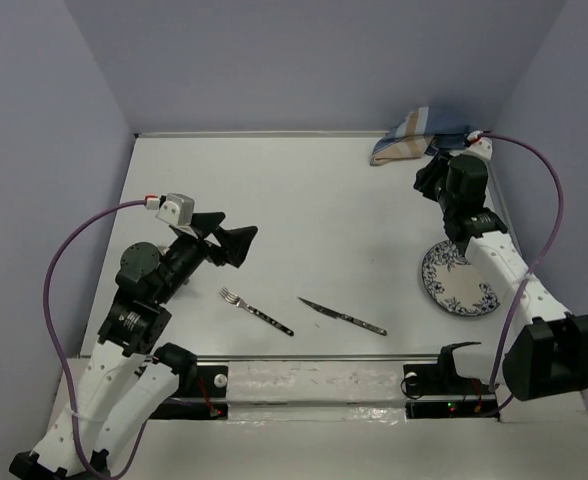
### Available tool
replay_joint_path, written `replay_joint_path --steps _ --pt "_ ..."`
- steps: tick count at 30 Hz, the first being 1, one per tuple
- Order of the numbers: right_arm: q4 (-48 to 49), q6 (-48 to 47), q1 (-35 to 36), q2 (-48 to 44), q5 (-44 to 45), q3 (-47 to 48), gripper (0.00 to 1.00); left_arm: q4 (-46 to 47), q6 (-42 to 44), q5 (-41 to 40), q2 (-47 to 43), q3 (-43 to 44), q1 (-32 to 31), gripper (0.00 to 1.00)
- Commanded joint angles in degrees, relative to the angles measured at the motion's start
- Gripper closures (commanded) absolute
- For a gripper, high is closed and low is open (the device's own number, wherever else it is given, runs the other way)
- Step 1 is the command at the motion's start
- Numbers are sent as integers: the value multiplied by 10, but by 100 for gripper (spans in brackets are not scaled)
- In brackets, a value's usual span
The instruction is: Set the dinner table for one person
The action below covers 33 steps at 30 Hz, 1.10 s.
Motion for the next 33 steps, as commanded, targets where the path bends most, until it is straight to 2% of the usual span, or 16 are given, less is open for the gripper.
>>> replay_joint_path --steps 1,9,13,17,20,28,33 --pt "56 11 2 54 44 50 51 -3 18 3 -3 -19 -1 1" --pt "91 10 -3 232 111 158 50 10 11 -8 -8 -29 6 1" --pt "104 32 -21 320 104 227 47 15 12 -15 -13 -36 7 1" --pt "106 51 -33 412 87 316 39 13 12 -19 -2 -35 8 1" --pt "105 64 -39 498 77 410 37 14 11 -25 14 -35 10 1" --pt "91 81 -57 625 62 551 30 18 11 -30 38 -34 31 1" --pt "46 71 -62 724 56 690 27 21 12 -30 46 -35 45 1"
